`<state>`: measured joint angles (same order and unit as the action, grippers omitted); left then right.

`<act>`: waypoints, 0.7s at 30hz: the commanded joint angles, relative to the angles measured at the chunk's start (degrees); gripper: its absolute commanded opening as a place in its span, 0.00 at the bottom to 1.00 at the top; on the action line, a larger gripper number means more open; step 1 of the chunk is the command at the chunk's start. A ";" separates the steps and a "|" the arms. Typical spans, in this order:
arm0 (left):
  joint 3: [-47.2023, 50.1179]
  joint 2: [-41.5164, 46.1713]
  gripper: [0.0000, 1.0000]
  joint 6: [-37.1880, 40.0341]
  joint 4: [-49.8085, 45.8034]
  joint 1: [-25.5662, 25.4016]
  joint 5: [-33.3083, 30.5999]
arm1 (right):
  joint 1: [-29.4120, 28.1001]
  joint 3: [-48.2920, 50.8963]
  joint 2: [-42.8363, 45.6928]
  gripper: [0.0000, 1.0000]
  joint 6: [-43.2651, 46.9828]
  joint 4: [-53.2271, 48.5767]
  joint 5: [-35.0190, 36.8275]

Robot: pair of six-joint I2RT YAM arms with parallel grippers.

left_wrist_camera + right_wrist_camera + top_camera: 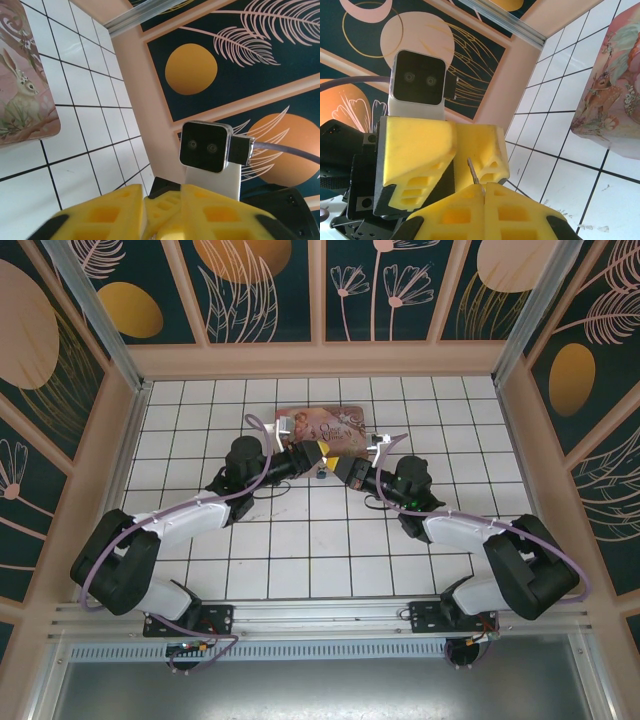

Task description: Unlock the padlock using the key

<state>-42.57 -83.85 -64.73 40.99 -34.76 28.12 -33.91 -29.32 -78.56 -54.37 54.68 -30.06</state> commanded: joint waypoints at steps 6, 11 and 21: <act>0.60 -0.52 0.13 0.73 3.38 0.18 0.80 | -0.54 -1.70 -0.36 0.00 -0.47 3.60 -0.56; 0.55 -0.94 0.00 0.56 3.96 0.17 0.79 | -0.54 -1.70 -0.38 0.00 -0.99 4.18 -0.61; 2.37 -0.24 0.00 -3.39 8.13 0.16 -0.89 | 0.26 -0.13 1.42 0.39 -3.39 6.89 3.14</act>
<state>-41.08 -84.27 -66.30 44.62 -34.76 27.88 -33.85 -29.36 -78.52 -56.49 56.95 -28.47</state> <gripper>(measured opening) 0.068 0.391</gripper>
